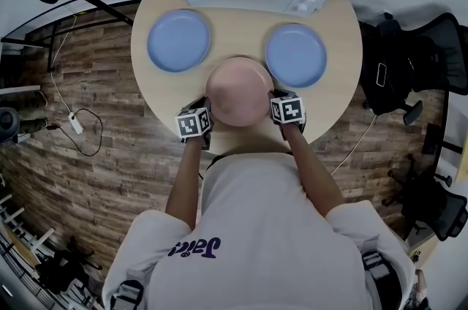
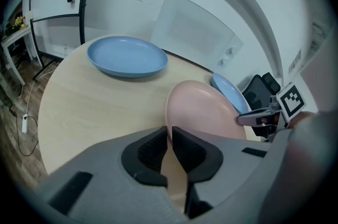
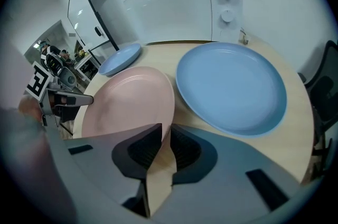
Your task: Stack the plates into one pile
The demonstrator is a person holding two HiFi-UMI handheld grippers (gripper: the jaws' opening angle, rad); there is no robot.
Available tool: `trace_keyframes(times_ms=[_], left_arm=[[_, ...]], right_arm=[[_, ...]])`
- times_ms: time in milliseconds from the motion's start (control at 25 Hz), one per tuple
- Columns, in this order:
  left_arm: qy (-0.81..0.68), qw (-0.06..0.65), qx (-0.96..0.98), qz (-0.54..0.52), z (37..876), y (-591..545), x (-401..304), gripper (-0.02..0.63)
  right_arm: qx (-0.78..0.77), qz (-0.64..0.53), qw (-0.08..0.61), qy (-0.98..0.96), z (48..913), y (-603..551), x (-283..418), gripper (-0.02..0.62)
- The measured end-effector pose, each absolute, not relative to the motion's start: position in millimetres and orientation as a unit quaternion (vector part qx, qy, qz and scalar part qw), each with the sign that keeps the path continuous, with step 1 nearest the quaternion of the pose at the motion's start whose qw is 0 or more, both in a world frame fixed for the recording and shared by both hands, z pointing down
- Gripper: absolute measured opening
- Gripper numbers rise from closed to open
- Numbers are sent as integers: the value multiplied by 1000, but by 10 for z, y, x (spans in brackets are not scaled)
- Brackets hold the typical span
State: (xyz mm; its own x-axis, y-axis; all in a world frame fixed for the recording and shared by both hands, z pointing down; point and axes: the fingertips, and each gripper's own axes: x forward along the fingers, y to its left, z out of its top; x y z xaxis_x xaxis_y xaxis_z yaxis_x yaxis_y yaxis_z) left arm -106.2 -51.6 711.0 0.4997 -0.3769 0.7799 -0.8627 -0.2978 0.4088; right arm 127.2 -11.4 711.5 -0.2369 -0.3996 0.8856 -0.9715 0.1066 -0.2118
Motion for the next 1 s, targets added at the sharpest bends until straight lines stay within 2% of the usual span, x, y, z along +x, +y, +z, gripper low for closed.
trace_keyframes(times_ms=[280, 480, 1000], left_arm=[[-422, 438, 747, 268, 6998, -544, -1153, 40], [-436, 435, 746, 253, 6748, -716, -1253, 40], [-507, 426, 729, 173, 6211, -1366, -1838, 40]], right_arm=[[529, 410, 332, -665, 6893, -275, 1217, 55], [538, 409, 303, -672, 6675, -492, 1125, 55], [518, 367, 286, -718, 6305, -1226, 561, 55]])
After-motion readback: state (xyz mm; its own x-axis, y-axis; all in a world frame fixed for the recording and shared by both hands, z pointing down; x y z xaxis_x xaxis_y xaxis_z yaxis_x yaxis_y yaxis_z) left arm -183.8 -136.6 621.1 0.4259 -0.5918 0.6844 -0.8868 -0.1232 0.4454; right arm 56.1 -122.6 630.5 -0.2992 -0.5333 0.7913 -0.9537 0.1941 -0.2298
